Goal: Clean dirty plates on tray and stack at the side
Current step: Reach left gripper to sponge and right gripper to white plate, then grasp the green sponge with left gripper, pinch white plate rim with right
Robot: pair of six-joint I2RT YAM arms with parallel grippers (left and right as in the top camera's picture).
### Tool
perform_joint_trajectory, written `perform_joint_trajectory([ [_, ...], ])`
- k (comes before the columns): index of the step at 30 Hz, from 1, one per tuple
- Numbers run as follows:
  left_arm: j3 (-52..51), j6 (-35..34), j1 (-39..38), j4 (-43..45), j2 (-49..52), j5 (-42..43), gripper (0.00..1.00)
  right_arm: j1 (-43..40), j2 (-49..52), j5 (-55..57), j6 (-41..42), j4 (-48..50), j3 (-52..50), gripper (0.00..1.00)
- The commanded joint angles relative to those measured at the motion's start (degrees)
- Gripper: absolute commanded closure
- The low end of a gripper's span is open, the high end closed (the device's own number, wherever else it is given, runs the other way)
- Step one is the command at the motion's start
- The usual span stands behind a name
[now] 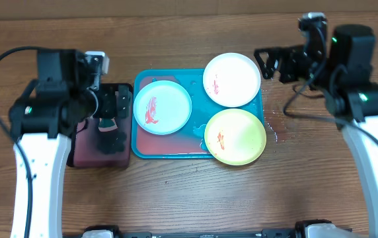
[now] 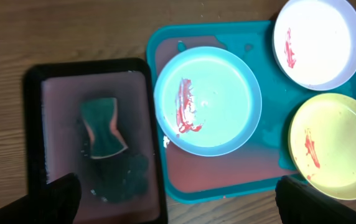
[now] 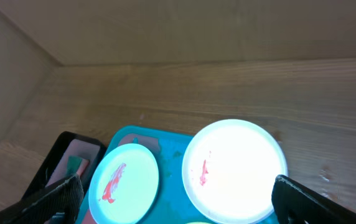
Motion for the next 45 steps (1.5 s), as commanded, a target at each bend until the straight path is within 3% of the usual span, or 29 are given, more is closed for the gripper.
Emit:
perform_joint_trajectory([
  [1,1.42,-1.38,0.22,0.55,4.09,3.63,0.00,2.51,5.68,-2.19,2.80,2.71,1.20,0.02],
  [4,1.42,-3.61,0.44,0.59,6.82,1.70,0.00,5.70,10.84,0.11,4.70,3.91,2.05,0.05],
  [7,1.42,-13.97,1.44,-0.07,8.85,-8.66,0.00,9.81,16.59,2.84,5.84,1.33,5.86,0.08],
  [9,1.42,-17.05,1.99,-0.24,9.14,-13.25,0.00,12.52,20.06,6.16,6.34,-1.73,9.31,0.11],
  [13,1.64,-19.63,3.08,0.02,9.14,-19.43,0.00,17.44,25.92,13.35,9.29,-5.84,15.08,0.21],
  [20,1.60,-19.58,4.09,1.11,9.31,-23.61,0.00,22.73,34.53,19.19,17.84,-5.95,15.78,0.45],
  [35,1.40,-19.63,4.74,1.99,9.66,-24.57,0.03,27.78,45.31,20.17,23.67,-5.75,15.76,0.69],
  [42,1.40,-19.61,4.74,1.92,13.70,-24.15,0.07,27.98,46.16,21.22,24.50,-5.73,15.52,0.94],
  [45,1.40,-19.56,4.74,1.95,16.96,-22.27,0.09,28.22,46.16,22.47,25.53,-5.66,14.99,0.96],
])
